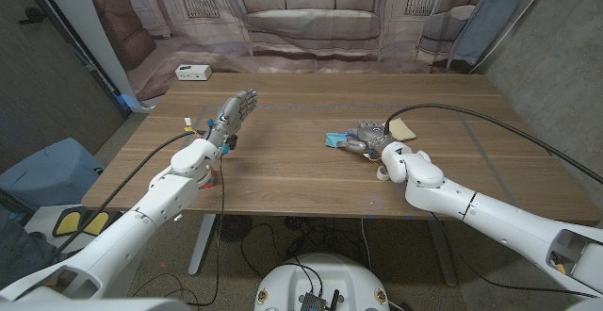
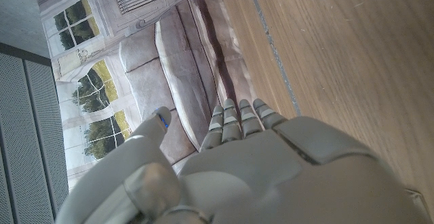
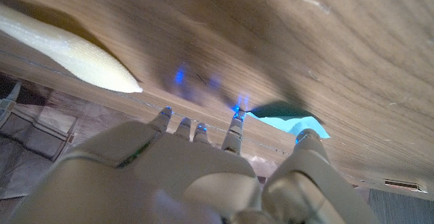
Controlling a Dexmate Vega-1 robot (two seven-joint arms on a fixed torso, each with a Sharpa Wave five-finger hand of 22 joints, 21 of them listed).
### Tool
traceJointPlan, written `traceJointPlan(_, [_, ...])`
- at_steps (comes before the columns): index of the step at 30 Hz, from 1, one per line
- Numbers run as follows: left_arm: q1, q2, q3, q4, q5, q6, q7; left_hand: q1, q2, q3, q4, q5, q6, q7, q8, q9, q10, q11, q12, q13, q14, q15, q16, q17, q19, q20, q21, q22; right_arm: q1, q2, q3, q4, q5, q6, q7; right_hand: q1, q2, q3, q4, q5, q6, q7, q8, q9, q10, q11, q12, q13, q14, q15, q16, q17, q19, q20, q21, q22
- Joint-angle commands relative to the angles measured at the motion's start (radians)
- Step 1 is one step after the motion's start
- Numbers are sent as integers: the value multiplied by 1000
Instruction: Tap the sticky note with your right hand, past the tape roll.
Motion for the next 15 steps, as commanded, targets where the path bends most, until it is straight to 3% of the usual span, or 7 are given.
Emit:
traceJointPlan(1, [1, -4, 0, 5, -1, -3, 3, -8, -3, 4, -3, -3, 2, -3, 0, 5, 5, -4, -2, 2, 5, 2, 0, 2, -1, 7, -1, 2, -9, -9, 10, -13, -11, 3, -14, -1, -9, 4, -7, 7, 6, 2, 2, 5, -162, -3, 8, 3, -244, -5, 6, 2, -197, -7, 6, 3])
traceJointPlan(15, [6, -4, -1, 3, -3, -4, 5, -13, -2, 9, -6, -4, 2, -3, 1, 5, 4, -2, -3, 2, 4, 2, 0, 2, -1, 7, -1, 2, -22, -10, 25, -28, -11, 23, -32, -1, -10, 5, -9, 7, -2, 4, -5, 6, -154, 3, 10, 3, -236, -5, 8, 1, -195, -6, 6, 3])
